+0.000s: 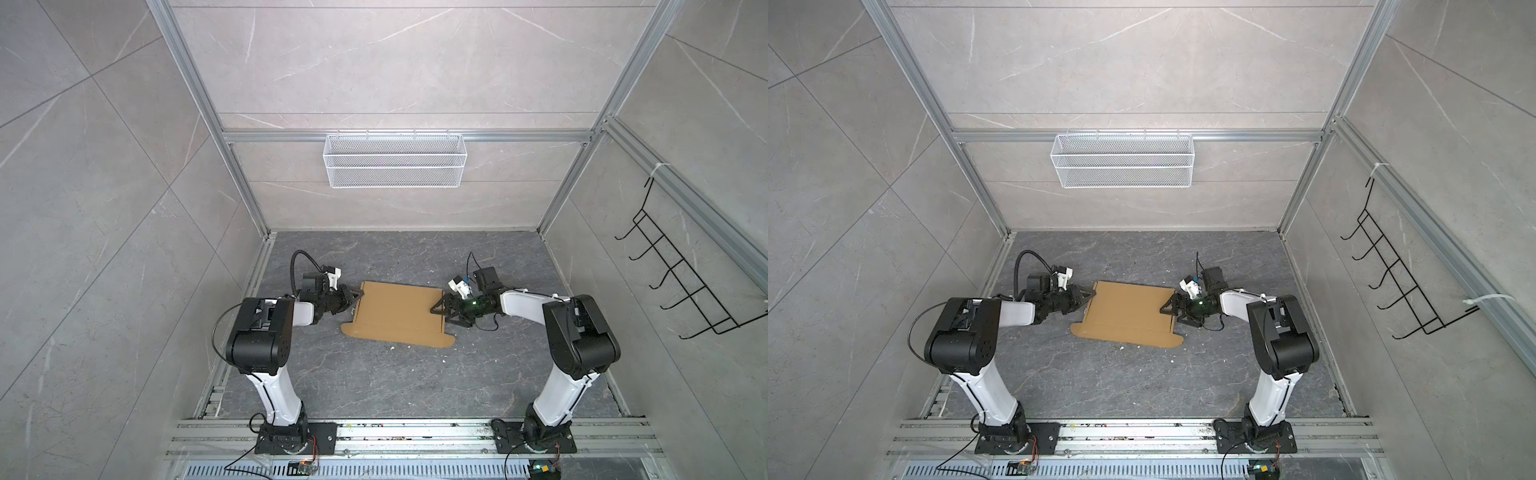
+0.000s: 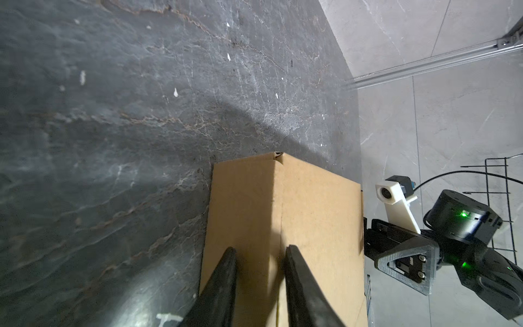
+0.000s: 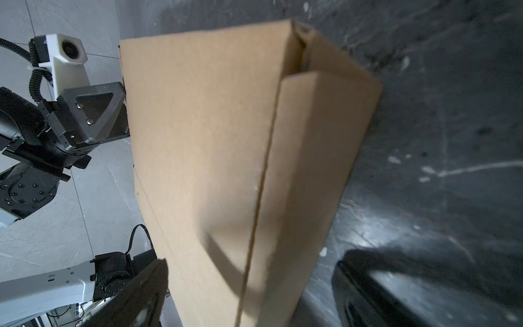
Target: Fold the paper box
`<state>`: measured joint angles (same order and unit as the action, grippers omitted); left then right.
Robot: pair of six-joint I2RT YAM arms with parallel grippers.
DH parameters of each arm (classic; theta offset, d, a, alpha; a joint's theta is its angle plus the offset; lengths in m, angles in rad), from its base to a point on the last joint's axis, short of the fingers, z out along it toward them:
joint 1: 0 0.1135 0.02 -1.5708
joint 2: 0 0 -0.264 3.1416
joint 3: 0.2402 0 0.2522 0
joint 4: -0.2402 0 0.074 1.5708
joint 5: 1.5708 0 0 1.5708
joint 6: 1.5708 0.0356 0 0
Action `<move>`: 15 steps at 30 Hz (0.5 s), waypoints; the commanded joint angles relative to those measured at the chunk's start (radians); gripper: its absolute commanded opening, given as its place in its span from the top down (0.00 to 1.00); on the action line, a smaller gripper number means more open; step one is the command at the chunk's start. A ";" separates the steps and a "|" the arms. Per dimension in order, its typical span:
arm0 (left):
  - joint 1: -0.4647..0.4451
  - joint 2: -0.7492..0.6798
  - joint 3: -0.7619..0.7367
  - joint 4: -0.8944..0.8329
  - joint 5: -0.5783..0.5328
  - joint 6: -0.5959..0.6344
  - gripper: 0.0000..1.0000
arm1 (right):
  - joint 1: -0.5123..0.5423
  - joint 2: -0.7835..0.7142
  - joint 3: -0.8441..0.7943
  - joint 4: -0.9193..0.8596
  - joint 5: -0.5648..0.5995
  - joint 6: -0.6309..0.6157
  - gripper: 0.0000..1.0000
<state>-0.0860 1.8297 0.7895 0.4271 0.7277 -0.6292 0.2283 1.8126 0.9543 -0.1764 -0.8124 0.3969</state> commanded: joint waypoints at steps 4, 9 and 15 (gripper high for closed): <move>0.045 0.012 -0.045 0.033 0.049 -0.021 0.75 | -0.005 0.026 -0.038 0.114 -0.042 0.044 0.05; 0.052 0.029 -0.058 0.046 0.063 -0.018 0.81 | -0.004 0.038 -0.033 0.124 -0.056 0.054 0.03; 0.054 0.039 -0.065 0.064 0.078 -0.022 0.86 | -0.002 0.045 -0.038 0.134 -0.067 0.066 0.01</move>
<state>-0.0341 1.8393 0.7467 0.5224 0.8040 -0.6525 0.2276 1.8324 0.9283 -0.0540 -0.8654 0.4507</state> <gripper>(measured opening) 0.150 0.985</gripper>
